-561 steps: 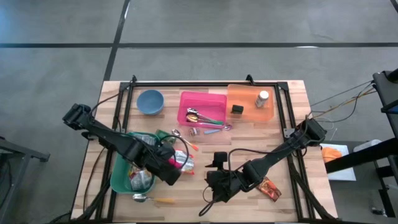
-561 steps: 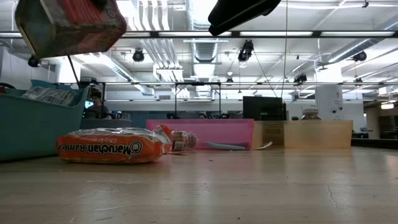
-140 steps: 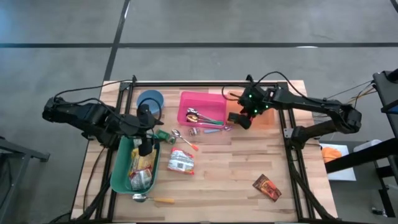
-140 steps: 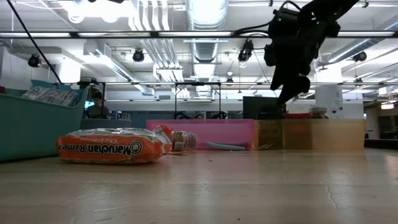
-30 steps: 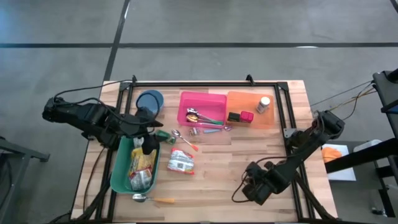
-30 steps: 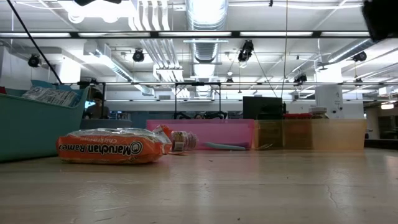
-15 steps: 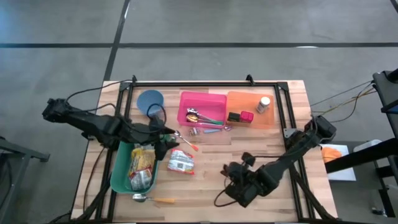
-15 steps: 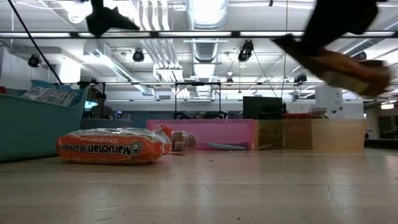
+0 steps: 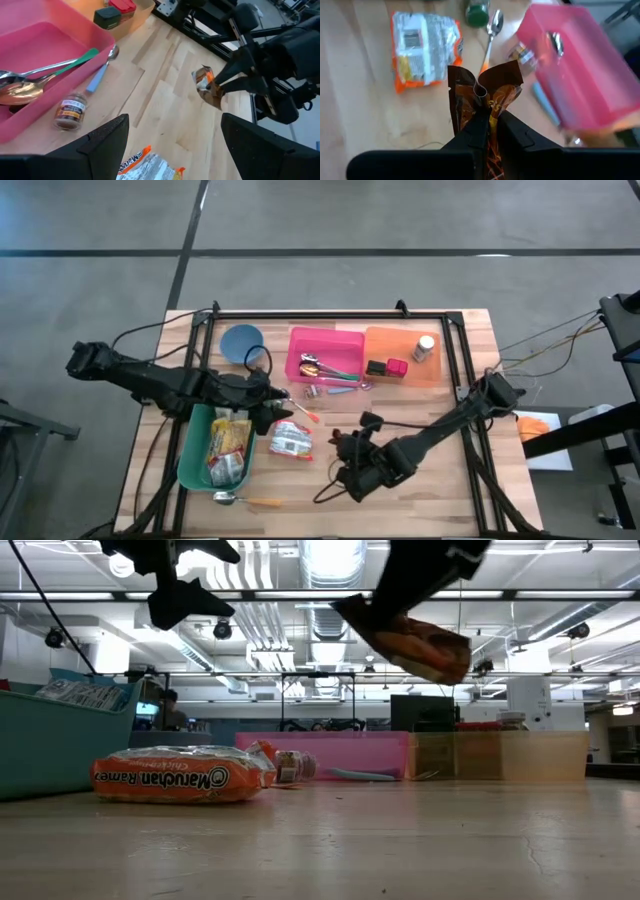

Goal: Pick & Place Food Item
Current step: Put the orange spice pack into the orange bin

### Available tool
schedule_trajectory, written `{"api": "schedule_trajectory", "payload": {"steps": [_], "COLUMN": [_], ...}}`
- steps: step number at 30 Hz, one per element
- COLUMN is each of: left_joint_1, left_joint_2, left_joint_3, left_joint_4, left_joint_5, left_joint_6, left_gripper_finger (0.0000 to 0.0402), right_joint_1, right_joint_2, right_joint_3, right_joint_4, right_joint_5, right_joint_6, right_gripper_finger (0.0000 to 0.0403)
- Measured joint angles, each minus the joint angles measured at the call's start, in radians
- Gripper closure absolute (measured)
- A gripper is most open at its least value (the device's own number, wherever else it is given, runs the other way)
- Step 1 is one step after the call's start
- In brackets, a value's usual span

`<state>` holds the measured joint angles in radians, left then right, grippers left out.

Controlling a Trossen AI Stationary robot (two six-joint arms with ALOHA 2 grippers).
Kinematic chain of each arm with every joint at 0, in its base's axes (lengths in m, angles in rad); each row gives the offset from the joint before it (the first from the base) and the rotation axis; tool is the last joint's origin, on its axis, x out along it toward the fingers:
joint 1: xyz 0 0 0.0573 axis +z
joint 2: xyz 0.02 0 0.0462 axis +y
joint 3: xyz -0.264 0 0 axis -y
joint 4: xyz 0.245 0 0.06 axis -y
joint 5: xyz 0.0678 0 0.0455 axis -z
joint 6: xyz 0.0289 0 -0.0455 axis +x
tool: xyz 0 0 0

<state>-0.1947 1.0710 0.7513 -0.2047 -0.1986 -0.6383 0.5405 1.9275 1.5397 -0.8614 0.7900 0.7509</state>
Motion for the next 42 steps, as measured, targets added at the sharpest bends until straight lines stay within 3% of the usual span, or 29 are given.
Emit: {"api": "schedule_trajectory", "payload": {"steps": [9,16,30,36,39,42], "left_joint_1": [-0.003,-0.014,-0.026,-0.026,-0.026,-0.026], "left_joint_2": [0.014,0.118,0.269,0.31,0.309,0.301], "left_joint_3": [-0.004,0.002,0.117,0.146,0.147,0.144], "left_joint_4": [0.012,0.182,0.188,0.19,0.19,0.185], "left_joint_5": [0.0,0.058,0.079,0.043,0.035,0.035], "left_joint_6": [0.003,0.003,0.013,0.01,0.01,0.013], "left_gripper_finger": [0.0085,0.0085,0.0085,0.0086,0.0105,0.0155], "right_joint_1": [-0.053,-0.086,-0.123,-0.125,-0.125,-0.125], "right_joint_2": [0.019,0.019,0.02,0.02,0.02,0.02], "right_joint_3": [0.109,0.16,0.155,0.155,0.158,0.158], "right_joint_4": [0.024,0.083,0.12,0.138,0.137,0.139], "right_joint_5": [0.051,0.051,0.049,0.048,0.049,0.05], "right_joint_6": [-0.166,-0.277,-0.301,-0.31,-0.315,-0.317], "right_gripper_finger": [0.0383,0.0383,0.0383,0.0383,0.0383,0.0383]}}
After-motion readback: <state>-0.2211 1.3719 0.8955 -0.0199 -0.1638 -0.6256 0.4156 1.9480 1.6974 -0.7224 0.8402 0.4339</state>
